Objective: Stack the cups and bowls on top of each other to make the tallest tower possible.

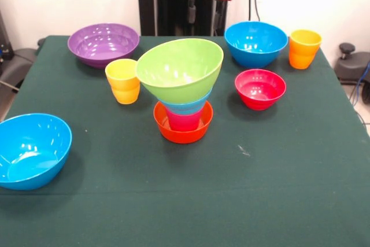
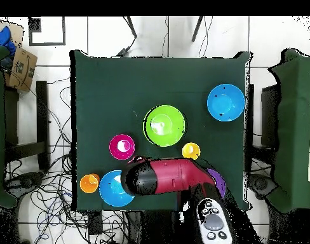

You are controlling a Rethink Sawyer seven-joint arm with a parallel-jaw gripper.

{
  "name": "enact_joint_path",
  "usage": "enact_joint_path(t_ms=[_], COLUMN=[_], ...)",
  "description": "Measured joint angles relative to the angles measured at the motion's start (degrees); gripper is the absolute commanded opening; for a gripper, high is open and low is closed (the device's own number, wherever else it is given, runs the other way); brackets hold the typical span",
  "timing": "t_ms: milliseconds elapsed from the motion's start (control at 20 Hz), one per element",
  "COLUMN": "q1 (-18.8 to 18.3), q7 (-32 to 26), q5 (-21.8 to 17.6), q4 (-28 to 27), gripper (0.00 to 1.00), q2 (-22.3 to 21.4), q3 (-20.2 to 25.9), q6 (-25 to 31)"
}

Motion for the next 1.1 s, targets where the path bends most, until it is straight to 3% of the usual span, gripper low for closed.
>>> enact_joint_path(t_ms=[450,1100], q1=[-3.55,-5.28], q7=[-1.81,-1.81], q5=[-7.58,-22.83], q4=[2.72,2.94], gripper=[1.0,1.0], q2=[0.27,6.54], q3=[1.94,2.01], q6=[0.0,-0.36])
